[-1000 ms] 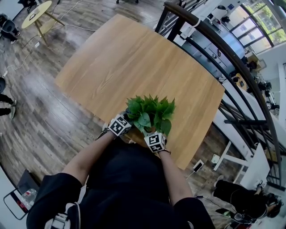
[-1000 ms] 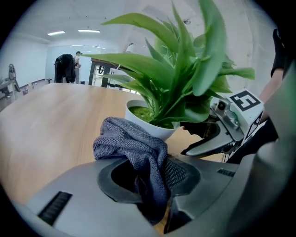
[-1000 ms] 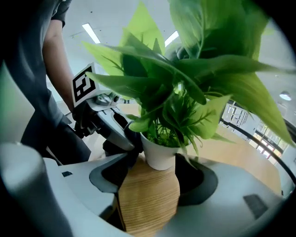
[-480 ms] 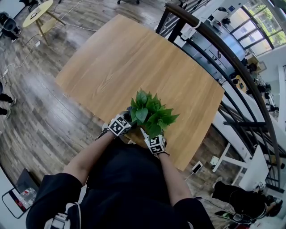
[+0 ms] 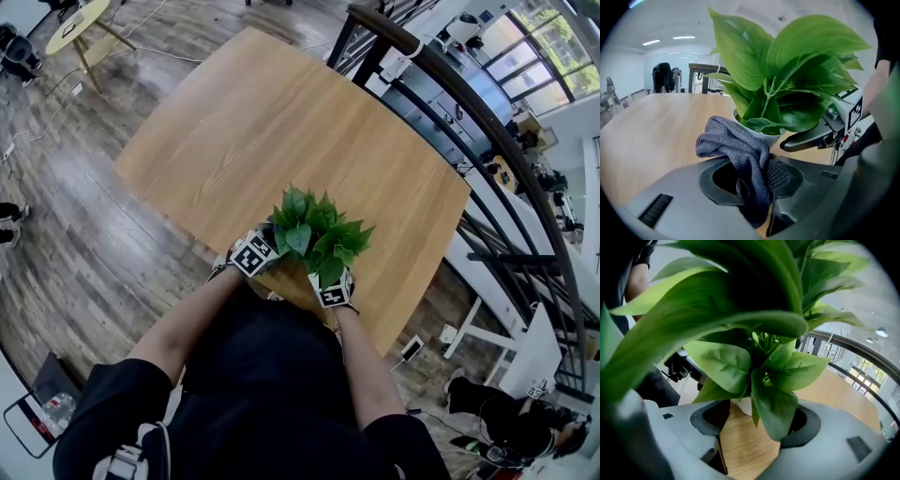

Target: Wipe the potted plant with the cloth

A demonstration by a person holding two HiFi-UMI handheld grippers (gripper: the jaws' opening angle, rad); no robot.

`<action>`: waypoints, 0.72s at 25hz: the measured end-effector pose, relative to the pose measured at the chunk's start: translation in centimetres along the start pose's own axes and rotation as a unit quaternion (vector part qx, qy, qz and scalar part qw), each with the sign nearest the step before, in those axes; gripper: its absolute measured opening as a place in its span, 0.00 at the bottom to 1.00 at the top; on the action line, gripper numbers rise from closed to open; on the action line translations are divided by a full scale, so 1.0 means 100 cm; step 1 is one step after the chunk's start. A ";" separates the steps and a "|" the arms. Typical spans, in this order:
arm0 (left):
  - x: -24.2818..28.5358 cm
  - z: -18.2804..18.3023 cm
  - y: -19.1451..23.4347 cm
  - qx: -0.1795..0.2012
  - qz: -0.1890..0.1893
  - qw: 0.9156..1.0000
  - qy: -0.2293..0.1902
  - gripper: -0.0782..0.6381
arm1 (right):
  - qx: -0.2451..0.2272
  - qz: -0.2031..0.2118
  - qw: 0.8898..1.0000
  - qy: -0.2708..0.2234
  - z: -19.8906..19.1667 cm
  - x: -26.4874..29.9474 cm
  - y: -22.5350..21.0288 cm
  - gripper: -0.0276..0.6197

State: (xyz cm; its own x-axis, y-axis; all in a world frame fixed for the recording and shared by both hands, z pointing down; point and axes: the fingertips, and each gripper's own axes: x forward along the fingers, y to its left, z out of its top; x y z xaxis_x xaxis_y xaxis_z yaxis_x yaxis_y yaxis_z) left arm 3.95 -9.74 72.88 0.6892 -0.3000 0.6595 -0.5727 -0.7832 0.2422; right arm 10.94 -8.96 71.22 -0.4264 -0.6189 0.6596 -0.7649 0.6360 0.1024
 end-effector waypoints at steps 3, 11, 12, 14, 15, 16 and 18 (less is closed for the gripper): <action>0.001 -0.004 -0.006 -0.017 -0.006 1.000 -0.002 0.31 | -0.005 -0.001 1.000 -0.003 0.010 -0.007 0.004 0.51; 0.005 -0.007 -0.030 -0.014 -0.033 0.999 -0.001 0.31 | 0.019 -0.003 1.000 -0.008 0.006 -0.012 0.012 0.51; 0.005 -0.007 -0.032 -0.013 -0.035 0.999 -0.002 0.31 | 0.022 -0.004 1.000 -0.013 0.006 -0.012 0.013 0.51; 0.006 -0.006 -0.033 -0.011 -0.036 0.999 -0.004 0.31 | 0.019 -0.002 1.000 -0.018 0.006 -0.012 0.017 0.51; 0.005 -0.006 -0.034 -0.006 -0.036 0.999 -0.005 0.31 | 0.016 0.001 1.000 -0.015 0.007 -0.012 0.020 0.51; 0.005 -0.005 -0.034 0.000 -0.034 0.999 -0.006 0.31 | 0.012 0.005 1.000 -0.011 0.007 -0.013 0.023 0.51; 0.002 -0.005 -0.034 0.016 -0.033 0.999 -0.008 0.31 | 0.006 0.012 1.000 -0.010 0.008 -0.014 0.028 0.51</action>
State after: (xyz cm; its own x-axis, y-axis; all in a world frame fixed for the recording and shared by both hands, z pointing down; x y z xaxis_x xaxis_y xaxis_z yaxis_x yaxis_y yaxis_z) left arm 5.84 -6.85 72.52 0.7323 -0.2566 0.6308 -0.5114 -0.8189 0.2606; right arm 8.94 -6.69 69.98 -0.4538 -0.6123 0.6474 -0.7598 0.6455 0.0779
